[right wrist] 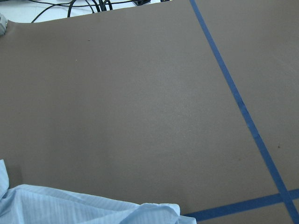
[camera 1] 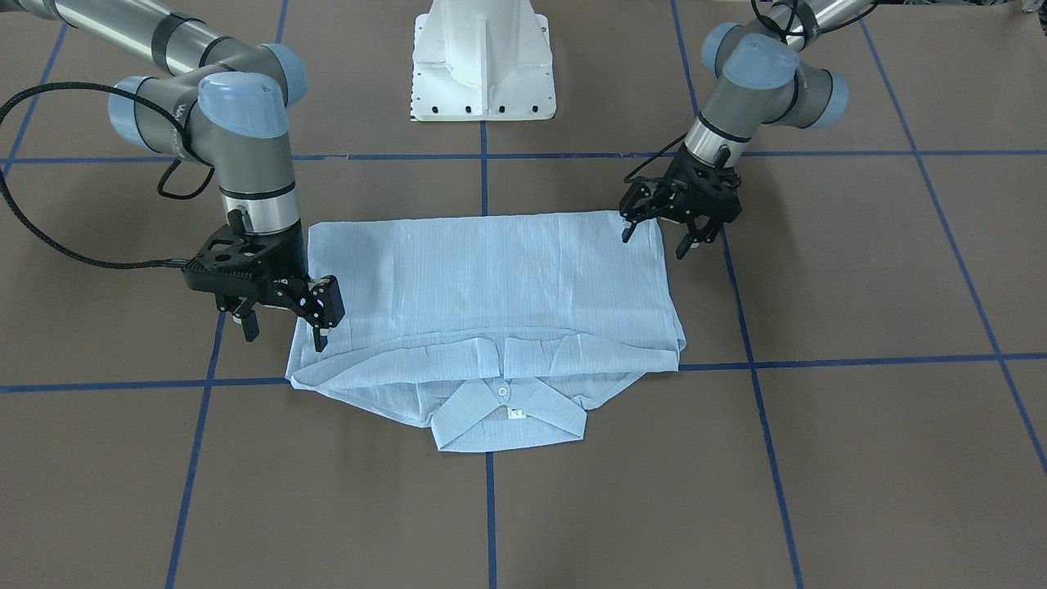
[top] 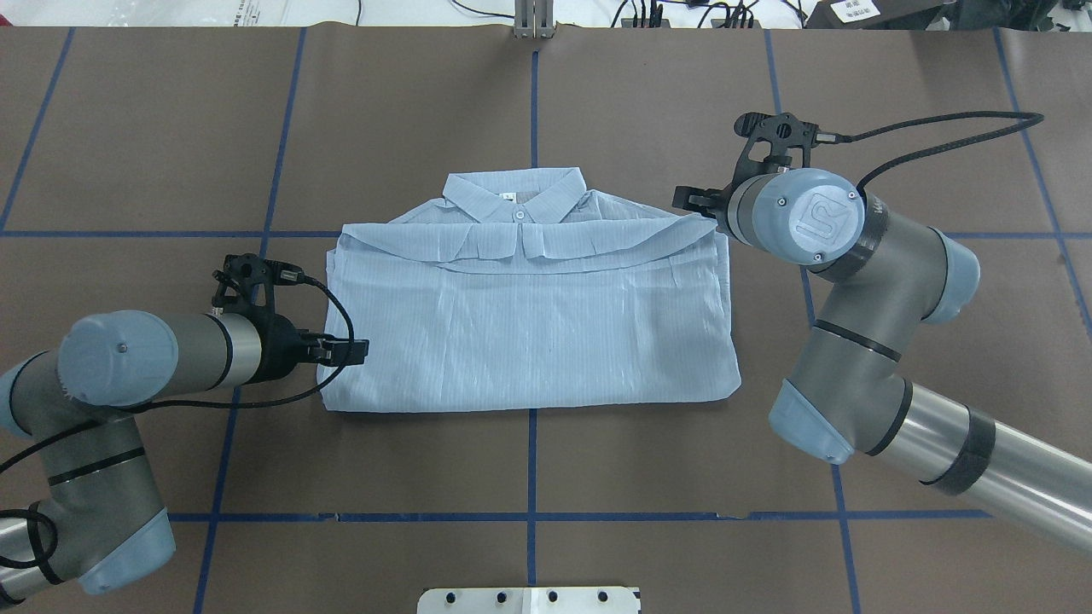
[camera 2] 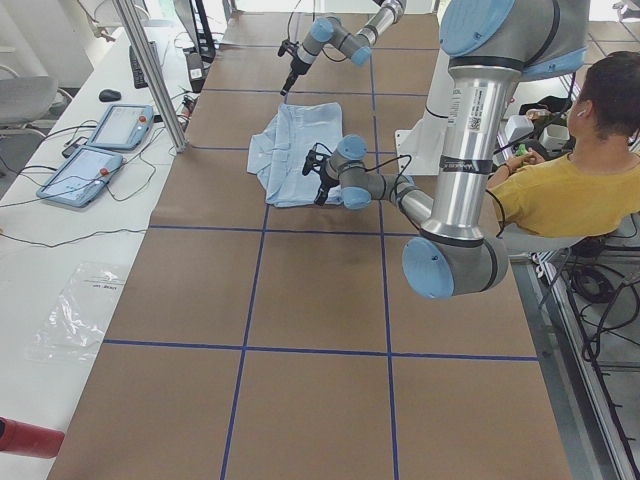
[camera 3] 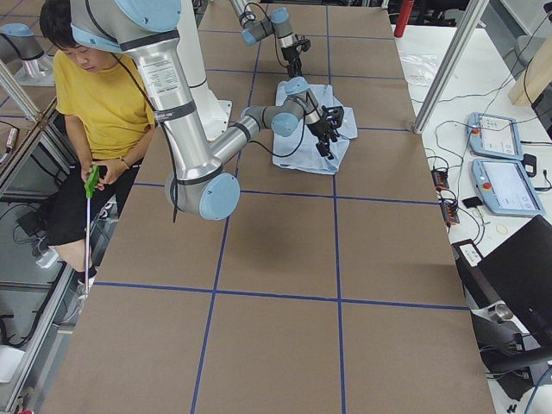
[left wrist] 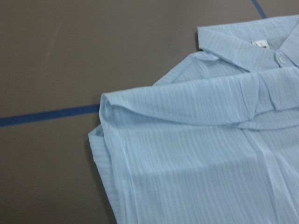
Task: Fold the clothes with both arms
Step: 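Grasp the side edge of the folded shirt nearest the left gripper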
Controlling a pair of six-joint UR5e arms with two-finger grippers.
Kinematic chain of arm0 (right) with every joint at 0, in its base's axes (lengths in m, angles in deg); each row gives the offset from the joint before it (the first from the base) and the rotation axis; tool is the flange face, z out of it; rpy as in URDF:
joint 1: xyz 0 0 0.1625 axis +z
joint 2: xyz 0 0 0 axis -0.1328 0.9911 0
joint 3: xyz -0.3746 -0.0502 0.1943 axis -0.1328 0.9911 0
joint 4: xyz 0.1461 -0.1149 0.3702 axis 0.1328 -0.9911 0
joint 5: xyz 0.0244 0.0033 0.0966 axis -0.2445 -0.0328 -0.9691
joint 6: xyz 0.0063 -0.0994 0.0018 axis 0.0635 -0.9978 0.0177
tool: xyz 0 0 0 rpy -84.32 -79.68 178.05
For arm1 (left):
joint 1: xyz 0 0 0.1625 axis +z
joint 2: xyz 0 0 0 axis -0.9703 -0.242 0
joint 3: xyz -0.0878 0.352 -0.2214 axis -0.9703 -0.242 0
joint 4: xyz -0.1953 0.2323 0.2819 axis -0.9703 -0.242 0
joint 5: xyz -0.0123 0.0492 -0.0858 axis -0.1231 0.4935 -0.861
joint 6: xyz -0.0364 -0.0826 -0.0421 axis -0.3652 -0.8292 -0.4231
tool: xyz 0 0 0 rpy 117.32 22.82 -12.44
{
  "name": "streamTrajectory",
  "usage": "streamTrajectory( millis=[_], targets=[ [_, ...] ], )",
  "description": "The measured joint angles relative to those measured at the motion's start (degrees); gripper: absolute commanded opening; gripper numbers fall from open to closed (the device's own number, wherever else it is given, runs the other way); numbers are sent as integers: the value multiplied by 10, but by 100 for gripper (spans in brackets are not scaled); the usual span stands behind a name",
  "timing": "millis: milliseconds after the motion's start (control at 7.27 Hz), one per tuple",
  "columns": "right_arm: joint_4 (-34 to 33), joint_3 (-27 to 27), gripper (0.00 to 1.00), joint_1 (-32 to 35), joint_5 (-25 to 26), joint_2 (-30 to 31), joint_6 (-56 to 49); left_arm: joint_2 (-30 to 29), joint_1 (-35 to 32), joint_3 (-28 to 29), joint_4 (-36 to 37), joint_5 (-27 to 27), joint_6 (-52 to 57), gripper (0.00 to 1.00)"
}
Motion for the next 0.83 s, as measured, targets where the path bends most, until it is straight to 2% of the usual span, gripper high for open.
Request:
streamTrajectory(
  millis=[138,275,412,550,825],
  targets=[
    [0,0,100,0,0,0,0,12,14,-10,-2,1,-4,82],
    [0,1,100,-1,0,0,0,22,26,-19,-3,5,-6,56],
    [0,2,100,-1,1,0,0,27,35,-25,-3,9,-7,25],
    [0,2,100,-1,0,0,0,28,42,-27,-4,11,-14,0],
    [0,2,100,-1,0,0,0,27,50,-27,-4,13,-28,0]
  ],
)
